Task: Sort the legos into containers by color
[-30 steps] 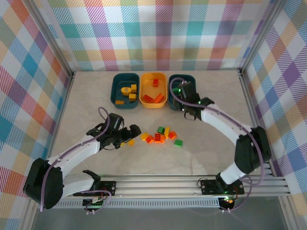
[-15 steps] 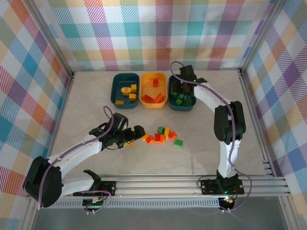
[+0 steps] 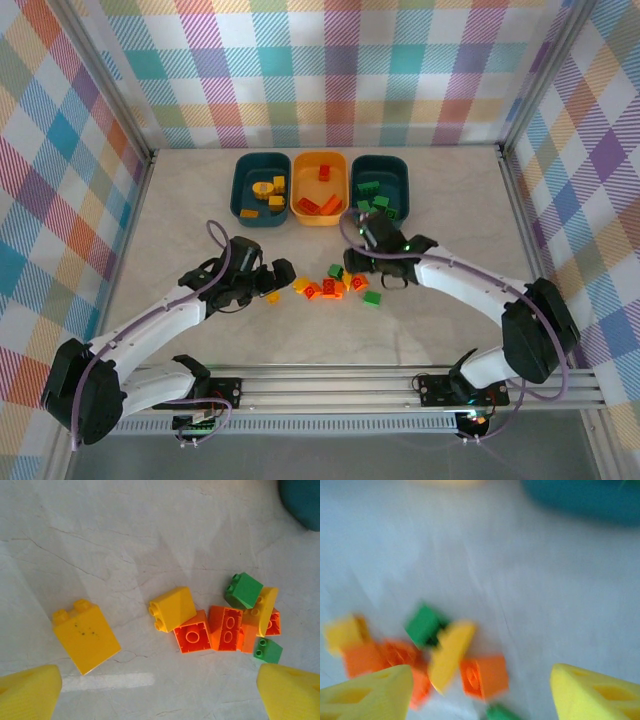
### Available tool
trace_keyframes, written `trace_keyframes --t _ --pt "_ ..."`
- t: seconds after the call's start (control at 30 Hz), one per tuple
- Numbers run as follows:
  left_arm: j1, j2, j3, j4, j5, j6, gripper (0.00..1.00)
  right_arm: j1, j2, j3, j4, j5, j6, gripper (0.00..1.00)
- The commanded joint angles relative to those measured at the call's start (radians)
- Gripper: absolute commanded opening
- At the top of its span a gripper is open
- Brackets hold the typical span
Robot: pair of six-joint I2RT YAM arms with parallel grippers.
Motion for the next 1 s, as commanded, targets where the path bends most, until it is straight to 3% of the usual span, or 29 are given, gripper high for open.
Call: trace_keyframes --t 0.0,0.17,0.4,0.57,0.77,0.97 --pt "0.007 -0.001 -0.013 -0.015 -0.030 0.015 1.00 0.047 -0.014 -0.050 -0.109 0.002 0.109 0.78" --pt "0.007 0.051 -0.029 0.050 0.018 -0.021 1.00 0.097 0.040 -0.080 -0.085 0.011 0.199 0.81" --pt "0.007 0.042 -0.035 0.026 0.020 -0.024 1.00 0.108 0.155 -0.081 -0.071 0.077 0.237 0.75" --pt "0.007 0.008 -0.049 0.023 -0.004 -0.028 1.00 0.108 0.162 -0.096 -0.030 0.125 0.233 0.66" --pt "0.007 0.038 -0.028 0.019 0.002 -0.020 1.00 0.108 0.136 -0.104 -0.019 0.137 0.216 0.44" --pt "0.008 0.067 -0.007 0.021 0.006 -0.010 1.00 0.108 0.004 -0.121 -0.057 0.164 0.201 0.40"
